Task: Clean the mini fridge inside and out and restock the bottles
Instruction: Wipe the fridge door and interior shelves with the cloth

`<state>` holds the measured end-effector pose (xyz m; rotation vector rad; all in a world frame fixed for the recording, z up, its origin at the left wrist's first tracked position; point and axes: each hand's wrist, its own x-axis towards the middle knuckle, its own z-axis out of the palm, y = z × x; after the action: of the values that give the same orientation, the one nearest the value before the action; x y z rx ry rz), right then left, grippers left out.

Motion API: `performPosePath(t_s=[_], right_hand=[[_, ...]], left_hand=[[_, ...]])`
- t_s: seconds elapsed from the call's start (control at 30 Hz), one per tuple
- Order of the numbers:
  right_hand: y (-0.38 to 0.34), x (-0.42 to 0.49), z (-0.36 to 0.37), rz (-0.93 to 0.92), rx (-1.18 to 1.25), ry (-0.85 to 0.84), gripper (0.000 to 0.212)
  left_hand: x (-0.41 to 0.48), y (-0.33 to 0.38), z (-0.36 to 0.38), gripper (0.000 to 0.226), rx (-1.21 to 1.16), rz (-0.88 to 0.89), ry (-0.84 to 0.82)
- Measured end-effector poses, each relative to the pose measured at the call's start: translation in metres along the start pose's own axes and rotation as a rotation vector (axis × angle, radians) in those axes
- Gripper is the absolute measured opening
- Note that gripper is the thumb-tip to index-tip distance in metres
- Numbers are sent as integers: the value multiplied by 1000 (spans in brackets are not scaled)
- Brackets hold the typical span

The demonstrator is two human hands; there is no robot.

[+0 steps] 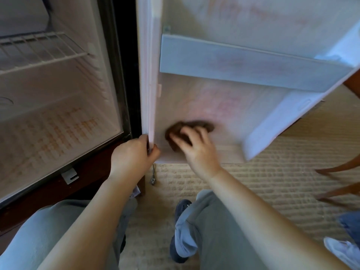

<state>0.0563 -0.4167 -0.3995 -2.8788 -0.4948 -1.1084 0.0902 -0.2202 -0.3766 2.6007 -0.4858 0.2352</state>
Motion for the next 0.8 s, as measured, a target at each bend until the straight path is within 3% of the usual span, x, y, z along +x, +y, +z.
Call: performPosePath(t_s=[0.1, 0.27, 0.33, 0.57, 0.67, 0.8], right_hand=[[6, -33, 6, 121, 10, -181, 42], [30, -38, -22, 275, -44, -226, 42], [40, -31, -38, 339, -74, -177, 43], [73, 18, -101, 309, -336, 203, 43], [78, 8, -94, 365, -498, 96, 42], [85, -23, -69, 403, -530, -122, 39]], left_hand=[[0, 1, 1, 27, -7, 8, 2], [2, 6, -3, 36, -73, -72, 1], [1, 6, -3, 35, -64, -76, -7], [2, 7, -1, 27, -24, -102, -30], [2, 8, -1, 26, -42, -109, -41], [1, 11, 1, 26, -47, -132, -20]])
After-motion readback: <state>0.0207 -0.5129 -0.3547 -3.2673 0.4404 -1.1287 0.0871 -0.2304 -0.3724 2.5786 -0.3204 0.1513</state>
